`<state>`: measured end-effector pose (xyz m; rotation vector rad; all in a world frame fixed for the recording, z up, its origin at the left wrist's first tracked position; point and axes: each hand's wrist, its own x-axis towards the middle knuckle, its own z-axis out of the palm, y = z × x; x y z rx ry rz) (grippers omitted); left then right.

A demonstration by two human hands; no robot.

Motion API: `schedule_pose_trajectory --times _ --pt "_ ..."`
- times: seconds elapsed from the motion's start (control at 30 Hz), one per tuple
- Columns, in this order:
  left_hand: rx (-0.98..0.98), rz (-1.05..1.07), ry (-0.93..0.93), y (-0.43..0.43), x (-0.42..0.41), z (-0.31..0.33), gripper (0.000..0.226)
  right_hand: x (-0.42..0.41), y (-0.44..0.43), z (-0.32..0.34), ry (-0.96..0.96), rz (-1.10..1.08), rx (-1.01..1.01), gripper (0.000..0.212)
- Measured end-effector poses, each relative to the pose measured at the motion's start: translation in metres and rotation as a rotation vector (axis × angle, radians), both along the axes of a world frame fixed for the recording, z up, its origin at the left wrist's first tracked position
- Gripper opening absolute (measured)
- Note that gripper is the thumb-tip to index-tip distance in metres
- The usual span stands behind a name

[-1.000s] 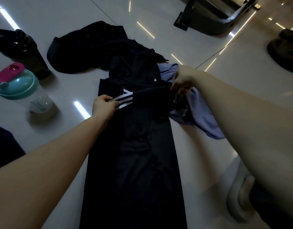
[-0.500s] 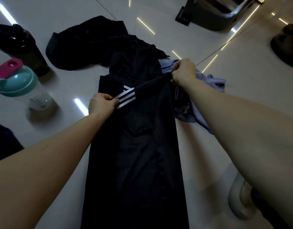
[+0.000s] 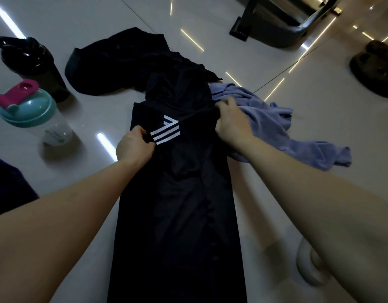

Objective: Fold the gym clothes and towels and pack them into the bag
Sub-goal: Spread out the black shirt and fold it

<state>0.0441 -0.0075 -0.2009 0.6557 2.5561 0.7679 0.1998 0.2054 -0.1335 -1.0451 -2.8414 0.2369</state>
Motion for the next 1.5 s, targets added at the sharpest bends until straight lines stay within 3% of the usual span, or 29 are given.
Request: schedule_pose_trajectory --times 0.1,0.17,0.27,0.37,0.43,0.53,0.73,0.83,0.93,1.0,1.13,1.2,1.33,1.5 --pt "-0.039 -0.231 0.11 -0.011 0.014 0.001 0.03 0.029 -0.047 -0.011 -0.178 0.264 0.051 0.025" --pt "-0.083 -0.372 0.148 -0.02 0.024 0.004 0.025 0.052 -0.077 -0.012 -0.278 0.278 0.023 0.018" --pt "-0.16 -0.521 0.122 -0.033 0.036 0.01 0.021 0.09 -0.089 -0.015 -0.19 -0.042 -0.203 0.008" --pt "-0.345 -0.702 -0.048 -0.049 0.049 0.016 0.021 0.138 -0.089 -0.03 -0.143 -0.415 -0.509 0.021" --pt "-0.426 -0.747 -0.062 -0.062 0.058 0.017 0.022 0.166 -0.098 -0.042 -0.05 -0.624 -0.668 0.031" --pt "-0.5 -0.705 0.01 -0.091 0.073 0.018 0.027 0.188 -0.124 -0.054 -0.081 -0.713 -0.793 0.038" --pt "-0.489 -0.639 0.108 -0.144 0.104 0.005 0.045 0.198 -0.15 -0.058 -0.247 -0.51 -0.872 0.023" --pt "-0.493 -0.704 0.161 -0.159 0.113 0.006 0.045 0.219 -0.144 -0.051 -0.36 -0.486 -0.645 0.009" --pt "-0.472 -0.776 0.164 -0.163 0.128 0.008 0.041 0.231 -0.147 -0.043 -0.425 -0.42 -0.473 0.019" --pt "-0.432 -0.797 0.068 -0.156 0.148 0.011 0.037 0.231 -0.157 -0.044 -0.422 -0.375 -0.551 0.019" --pt "-0.363 -0.604 -0.475 -0.133 0.207 0.017 0.034 0.237 -0.176 -0.052 -0.413 -0.395 -0.728 0.029" --pt "-0.393 -0.539 -0.643 -0.126 0.24 0.014 0.032 0.244 -0.181 -0.053 -0.395 -0.438 -0.751 0.026" --pt "-0.393 -0.392 -0.828 -0.118 0.28 0.006 0.044 0.26 -0.188 -0.055 -0.341 -0.543 -0.826 0.025" --pt "-0.533 -0.398 -0.93 -0.113 0.305 0.01 0.017 0.281 -0.193 -0.057 -0.262 -0.52 -0.986 0.027"
